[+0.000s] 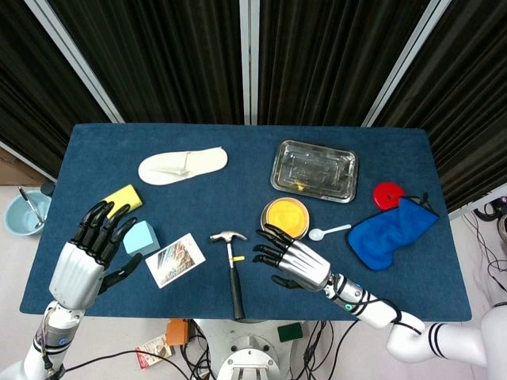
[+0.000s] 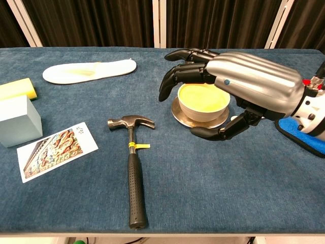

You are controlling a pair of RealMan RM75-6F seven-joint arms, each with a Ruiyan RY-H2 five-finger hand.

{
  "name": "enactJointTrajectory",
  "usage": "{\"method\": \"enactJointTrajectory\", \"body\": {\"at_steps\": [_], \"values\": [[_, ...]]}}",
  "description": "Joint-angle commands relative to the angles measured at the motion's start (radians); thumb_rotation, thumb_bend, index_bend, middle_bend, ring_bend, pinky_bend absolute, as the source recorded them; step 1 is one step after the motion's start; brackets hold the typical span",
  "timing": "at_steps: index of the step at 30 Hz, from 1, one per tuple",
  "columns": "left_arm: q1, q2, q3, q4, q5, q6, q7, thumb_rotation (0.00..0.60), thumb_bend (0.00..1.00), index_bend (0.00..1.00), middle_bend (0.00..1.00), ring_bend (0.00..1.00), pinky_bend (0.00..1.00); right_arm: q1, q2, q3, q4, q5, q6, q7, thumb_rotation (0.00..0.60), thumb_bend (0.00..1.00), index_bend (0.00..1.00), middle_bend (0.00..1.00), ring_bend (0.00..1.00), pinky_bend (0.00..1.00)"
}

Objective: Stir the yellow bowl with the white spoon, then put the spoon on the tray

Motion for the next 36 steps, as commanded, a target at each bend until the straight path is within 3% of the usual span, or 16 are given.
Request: {"method": "enactJointTrajectory", "body": {"at_steps": [1,7,12,16,21,27,36], "values": [[-0.006,-0.001,0.004,-0.01,-0.002,-0.017,0.016,0.6,0.21,0.09,0.05,0.01,0.11,0.0,-0.002,0.0,0.003,0.003,0.0,0.0,0.6,0.33,0.31,0.23,0.02,0.02],[0.011,0.004,0.017,-0.007,-0.062,-0.039,0.036,0.6,0.21,0.09,0.05,0.01,0.11,-0.039,0.033,0.019,-0.001,0.063,0.008,-0.103,0.6,0.33,0.31,0.23,0.02,0.04],[0.072,0.084,0.07,-0.087,-0.25,-0.152,0.128,0.6,0.21,0.09,0.05,0.01,0.11,-0.079,0.136,0.065,-0.031,0.254,-0.097,-0.294,0.6,0.33,0.32,0.25,0.03,0.08],[0.095,0.117,0.095,-0.1,-0.353,-0.203,0.096,0.6,0.21,0.09,0.05,0.01,0.11,-0.086,0.169,0.096,0.0,0.381,-0.172,-0.391,0.6,0.33,0.35,0.27,0.04,0.1],[0.127,0.114,0.101,-0.05,-0.438,-0.204,0.025,0.6,0.21,0.09,0.05,0.01,0.11,-0.063,0.146,0.118,0.09,0.511,-0.295,-0.448,0.6,0.34,0.4,0.26,0.04,0.1],[0.14,0.103,0.109,-0.011,-0.459,-0.207,-0.019,0.6,0.21,0.09,0.05,0.01,0.11,-0.037,0.072,0.105,0.195,0.539,-0.367,-0.459,0.6,0.36,0.44,0.26,0.04,0.1],[0.14,0.091,0.108,0.01,-0.458,-0.211,-0.039,0.6,0.21,0.09,0.05,0.01,0.11,-0.029,0.018,0.08,0.261,0.484,-0.374,-0.345,0.6,0.38,0.47,0.26,0.04,0.1]]}}
